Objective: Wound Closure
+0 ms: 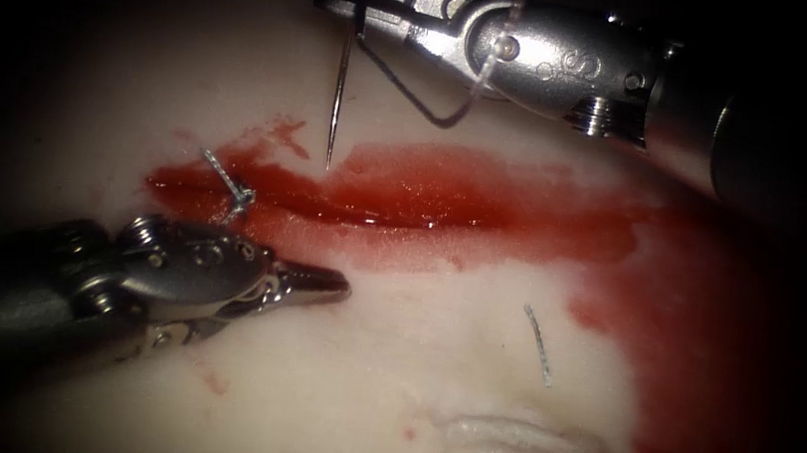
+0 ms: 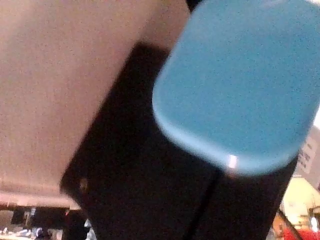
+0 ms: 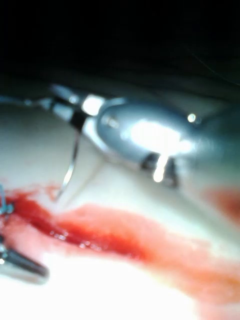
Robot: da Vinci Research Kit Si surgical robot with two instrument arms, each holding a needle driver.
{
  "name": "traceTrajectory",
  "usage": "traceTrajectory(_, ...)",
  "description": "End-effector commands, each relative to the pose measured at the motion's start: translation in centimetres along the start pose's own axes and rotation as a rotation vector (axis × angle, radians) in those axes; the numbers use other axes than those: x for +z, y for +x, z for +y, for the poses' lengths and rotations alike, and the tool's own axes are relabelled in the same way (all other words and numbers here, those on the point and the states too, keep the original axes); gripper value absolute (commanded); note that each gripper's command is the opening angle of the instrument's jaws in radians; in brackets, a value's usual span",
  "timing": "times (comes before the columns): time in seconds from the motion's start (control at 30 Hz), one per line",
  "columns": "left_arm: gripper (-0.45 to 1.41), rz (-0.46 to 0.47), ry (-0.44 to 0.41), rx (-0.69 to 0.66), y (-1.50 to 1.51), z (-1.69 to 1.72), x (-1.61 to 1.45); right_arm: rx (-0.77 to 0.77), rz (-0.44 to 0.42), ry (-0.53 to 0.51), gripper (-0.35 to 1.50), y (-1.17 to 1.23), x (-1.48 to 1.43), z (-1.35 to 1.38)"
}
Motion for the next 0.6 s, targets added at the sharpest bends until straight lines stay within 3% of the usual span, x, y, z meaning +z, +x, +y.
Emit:
traceTrajectory(0.03,-0.45,-0.016,-0.04,0.054,-0.14,0.02,0.01,-0.005,0.001,-0.005,-0.35,-0.03,0.08,0.1)
traceTrajectory(0.13,-0.45,-0.025,-0.114,0.09,-0.2,0.02,-0.02,-0.006,-0.001,-0.007,-0.35,-0.04,0.08,0.1)
traceTrajectory(0.4,-0.45,-0.055,-0.125,0.086,-0.31,-0.04,-0.08,-0.007,-0.008,-0.006,-0.35,-0.04,0.08,0.09)
traceTrajectory(0.6,-0.45,-0.022,-0.154,0.123,-0.17,-0.01,0.04,-0.007,-0.01,-0.003,-0.35,-0.03,0.08,0.08)
